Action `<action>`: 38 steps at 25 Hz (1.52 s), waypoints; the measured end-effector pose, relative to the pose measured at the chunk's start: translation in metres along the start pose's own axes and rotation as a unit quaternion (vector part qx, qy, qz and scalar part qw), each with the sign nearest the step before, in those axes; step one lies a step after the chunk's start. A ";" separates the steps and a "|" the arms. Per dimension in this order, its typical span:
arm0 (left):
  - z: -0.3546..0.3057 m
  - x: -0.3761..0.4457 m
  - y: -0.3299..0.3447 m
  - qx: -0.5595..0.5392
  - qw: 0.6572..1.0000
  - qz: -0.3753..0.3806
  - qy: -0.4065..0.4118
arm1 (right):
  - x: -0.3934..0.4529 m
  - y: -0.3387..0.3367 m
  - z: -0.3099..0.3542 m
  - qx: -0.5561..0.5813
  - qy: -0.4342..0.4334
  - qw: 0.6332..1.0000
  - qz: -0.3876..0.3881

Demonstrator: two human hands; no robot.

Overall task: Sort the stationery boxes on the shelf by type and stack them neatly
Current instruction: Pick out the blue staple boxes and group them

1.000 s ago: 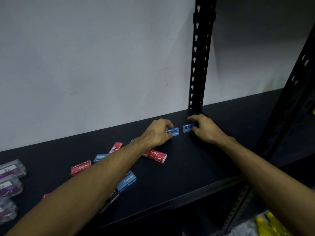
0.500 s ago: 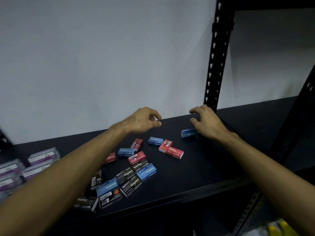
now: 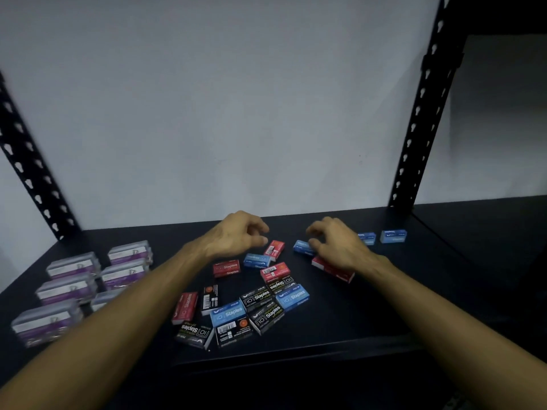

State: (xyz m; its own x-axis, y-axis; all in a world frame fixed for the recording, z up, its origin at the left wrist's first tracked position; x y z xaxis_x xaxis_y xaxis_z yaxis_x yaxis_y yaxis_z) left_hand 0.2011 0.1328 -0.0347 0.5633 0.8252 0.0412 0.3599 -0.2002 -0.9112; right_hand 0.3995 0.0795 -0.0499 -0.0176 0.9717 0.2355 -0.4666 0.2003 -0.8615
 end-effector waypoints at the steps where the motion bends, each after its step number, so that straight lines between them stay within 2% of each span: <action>1: 0.005 -0.001 0.004 0.008 1.000 0.012 -0.004 | 0.001 0.007 0.000 -0.010 0.008 1.000 0.008; 6: 0.023 -0.005 0.022 0.053 0.994 0.094 -0.026 | 0.005 0.023 -0.007 -0.025 0.045 0.998 0.038; 11: 0.024 -0.007 0.027 0.072 0.991 0.110 0.002 | 0.009 0.026 -0.010 -0.013 0.051 0.997 0.049; 21: 0.028 -0.011 0.025 0.034 0.998 0.052 -0.003 | 0.002 0.027 -0.004 0.019 0.050 0.998 0.026; 29: 0.014 -0.011 0.032 0.046 0.995 0.079 0.025 | -0.005 0.022 -0.014 0.104 0.115 0.987 0.032; 34: 0.012 -0.009 0.021 -0.024 0.999 0.020 0.009 | -0.005 0.007 -0.004 0.133 0.093 0.987 -0.005; 38: 0.011 -0.011 0.018 -0.062 0.998 -0.003 0.004 | -0.001 0.010 0.002 0.126 0.084 0.988 0.004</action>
State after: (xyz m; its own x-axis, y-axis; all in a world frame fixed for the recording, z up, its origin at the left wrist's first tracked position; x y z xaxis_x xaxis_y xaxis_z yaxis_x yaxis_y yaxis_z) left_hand 0.1933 0.1261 -0.0563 0.5665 0.8226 0.0496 0.4514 -0.2594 -0.8538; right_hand 0.3933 0.0804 -0.0577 0.1146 0.9845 0.1324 -0.6728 0.1750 -0.7188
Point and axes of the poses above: each hand's wrist, its own x-axis towards the middle knuckle, its own y-axis out of the palm, z = x × y, the point moved 8 cm from there along x, towards the middle knuckle, and after that the axes turned 8 degrees about x, right-handed, at the moved point
